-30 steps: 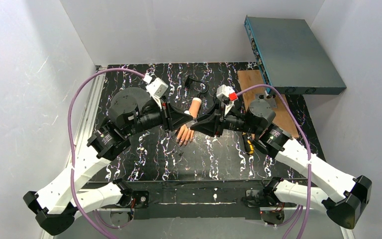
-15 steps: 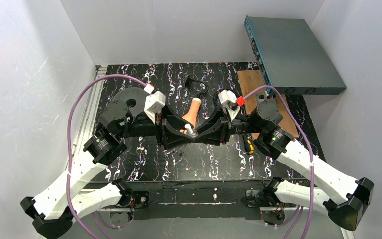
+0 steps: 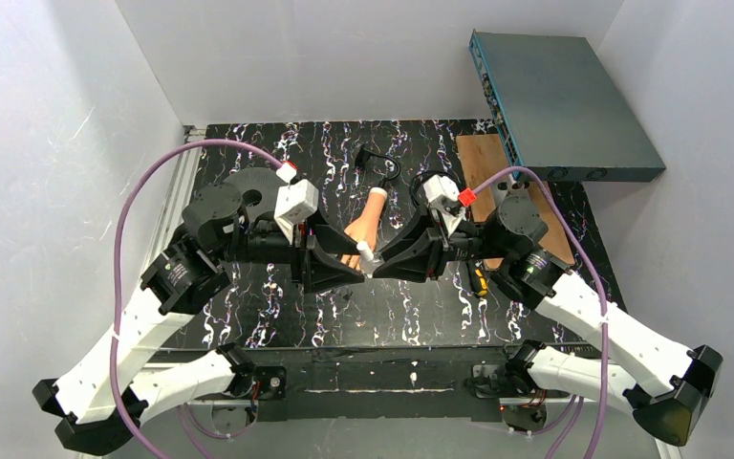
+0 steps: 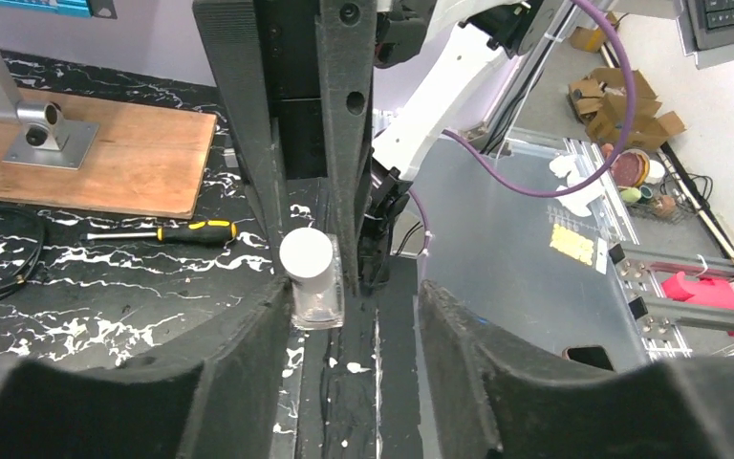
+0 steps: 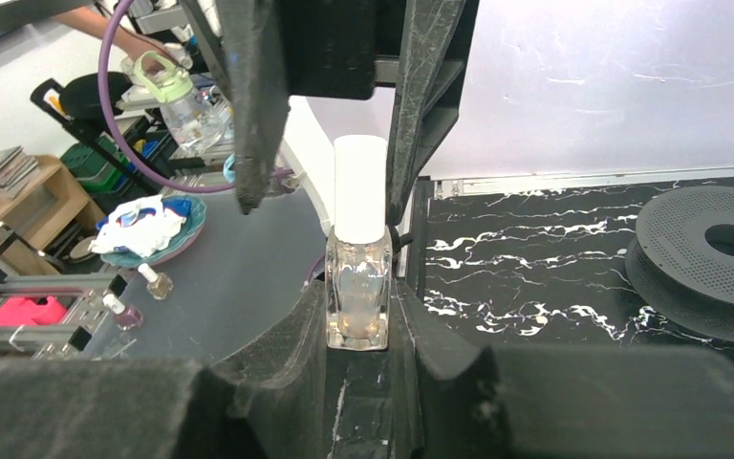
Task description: Paint the nails
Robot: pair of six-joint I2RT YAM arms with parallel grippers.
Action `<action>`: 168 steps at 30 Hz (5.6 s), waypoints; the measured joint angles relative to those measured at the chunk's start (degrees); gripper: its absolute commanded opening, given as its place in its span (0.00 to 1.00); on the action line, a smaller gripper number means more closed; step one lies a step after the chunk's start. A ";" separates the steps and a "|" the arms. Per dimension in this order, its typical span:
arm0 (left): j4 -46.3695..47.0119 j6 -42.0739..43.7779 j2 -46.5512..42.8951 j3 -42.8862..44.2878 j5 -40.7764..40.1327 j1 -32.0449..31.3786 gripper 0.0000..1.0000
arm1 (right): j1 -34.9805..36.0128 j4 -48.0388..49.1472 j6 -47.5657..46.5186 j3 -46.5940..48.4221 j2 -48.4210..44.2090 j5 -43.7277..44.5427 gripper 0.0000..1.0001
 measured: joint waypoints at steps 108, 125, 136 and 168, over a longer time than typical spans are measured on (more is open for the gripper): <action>-12.74 5.81 6.40 -0.68 -30.84 -0.02 0.00 | -0.15 -8.70 -5.75 -5.03 -7.58 29.70 0.98; -0.04 -3.56 24.81 -11.69 -60.96 9.27 0.00 | -0.15 -13.84 -2.43 -15.23 -13.81 49.13 0.99; 10.84 -7.50 41.24 -13.38 -67.32 12.70 0.00 | -0.15 -14.32 1.57 -21.42 -15.89 51.45 0.98; 30.29 -10.78 52.87 -14.69 -66.23 20.04 0.71 | -0.15 -12.72 1.70 -22.47 -13.38 53.44 0.98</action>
